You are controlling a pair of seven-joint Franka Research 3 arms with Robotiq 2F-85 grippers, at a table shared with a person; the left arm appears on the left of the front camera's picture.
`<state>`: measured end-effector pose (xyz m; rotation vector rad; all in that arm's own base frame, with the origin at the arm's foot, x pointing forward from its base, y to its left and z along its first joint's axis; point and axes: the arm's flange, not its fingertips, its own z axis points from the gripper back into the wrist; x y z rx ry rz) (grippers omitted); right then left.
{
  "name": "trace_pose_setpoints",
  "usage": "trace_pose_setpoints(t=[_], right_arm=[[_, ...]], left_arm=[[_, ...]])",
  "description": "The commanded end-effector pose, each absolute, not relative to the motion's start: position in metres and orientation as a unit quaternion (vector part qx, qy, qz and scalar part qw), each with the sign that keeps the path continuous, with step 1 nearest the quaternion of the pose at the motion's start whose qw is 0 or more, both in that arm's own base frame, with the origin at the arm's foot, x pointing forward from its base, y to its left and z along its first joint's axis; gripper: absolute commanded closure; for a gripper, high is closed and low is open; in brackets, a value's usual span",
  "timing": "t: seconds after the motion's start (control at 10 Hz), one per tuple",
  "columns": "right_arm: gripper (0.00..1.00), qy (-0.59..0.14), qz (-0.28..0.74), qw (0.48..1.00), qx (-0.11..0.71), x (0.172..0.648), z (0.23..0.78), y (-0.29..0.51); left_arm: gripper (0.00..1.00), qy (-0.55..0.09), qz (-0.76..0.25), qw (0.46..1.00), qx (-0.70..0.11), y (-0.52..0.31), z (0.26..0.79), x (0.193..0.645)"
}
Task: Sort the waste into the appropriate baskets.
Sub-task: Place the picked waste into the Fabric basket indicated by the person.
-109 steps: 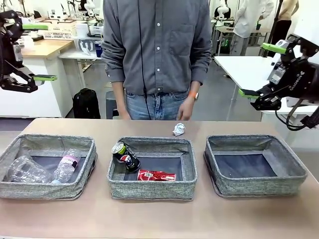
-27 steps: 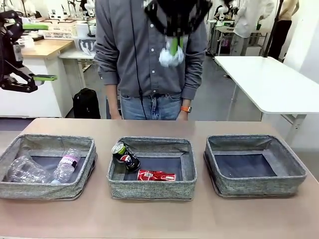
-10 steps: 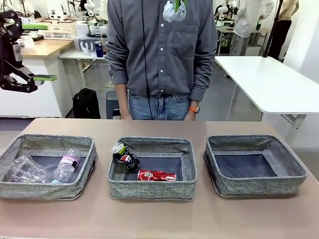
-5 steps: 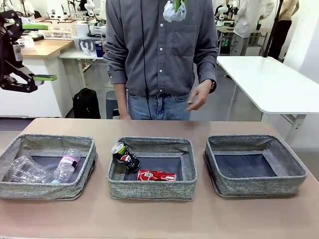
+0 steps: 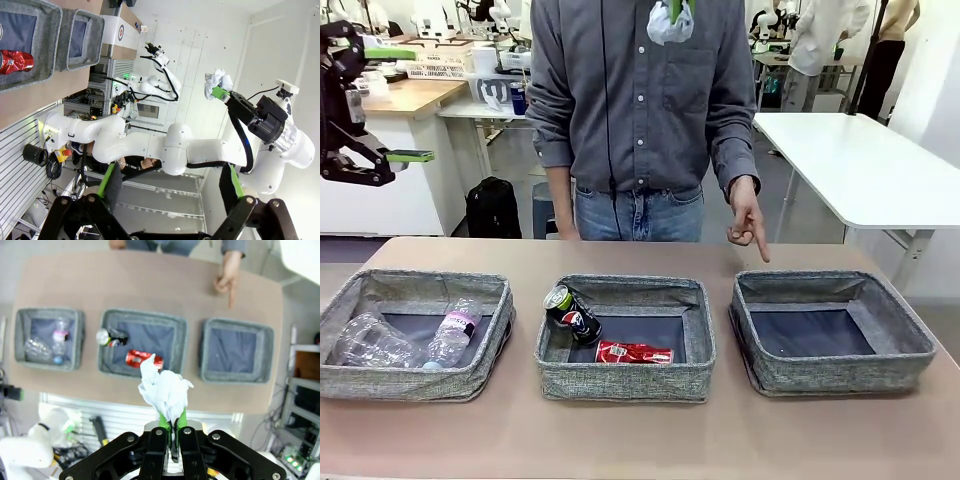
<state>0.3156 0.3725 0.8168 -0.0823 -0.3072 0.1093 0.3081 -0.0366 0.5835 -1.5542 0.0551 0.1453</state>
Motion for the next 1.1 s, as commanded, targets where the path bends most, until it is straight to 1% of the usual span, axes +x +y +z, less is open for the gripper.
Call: trace_pose_setpoints(t=[0.0,0.2,0.3,0.4,0.5,0.6,0.7,0.8,1.0], right_arm=[[0.96,-0.152,0.059,0.986,-0.041,0.314,0.817,0.373],[0.96,-0.153,0.054,0.986,-0.041,0.316,0.817,0.373],[0.96,-0.161,0.074,0.983,-0.05,0.314,0.812,0.352],[0.96,-0.108,0.119,0.985,-0.061,0.323,0.773,0.31],[0.96,-0.06,0.097,0.99,-0.081,0.333,0.73,0.267],[0.96,-0.022,0.093,0.993,-0.069,0.337,0.69,0.222],[0.96,0.007,0.098,0.994,-0.039,0.339,0.652,0.184],[0.96,-0.012,0.12,0.992,-0.02,0.339,0.609,0.154],[0.96,-0.042,0.117,0.99,0.061,0.345,0.539,0.119]], left_arm=[[0.0,0.029,0.063,0.711,-0.7,-0.035,0.585,0.306],[0.0,0.029,0.063,0.711,-0.7,-0.035,0.585,0.306],[0.0,0.029,0.063,0.711,-0.7,-0.035,0.585,0.306],[0.0,0.029,0.063,0.711,-0.7,-0.035,0.585,0.306],[0.0,0.029,0.063,0.711,-0.7,-0.035,0.585,0.306],[0.0,0.029,0.063,0.711,-0.7,-0.035,0.585,0.306],[0.0,0.029,0.063,0.711,-0.7,-0.035,0.585,0.306],[0.0,0.029,0.063,0.711,-0.7,-0.035,0.585,0.306],[0.0,0.029,0.063,0.711,-0.7,-0.035,0.585,0.306]])
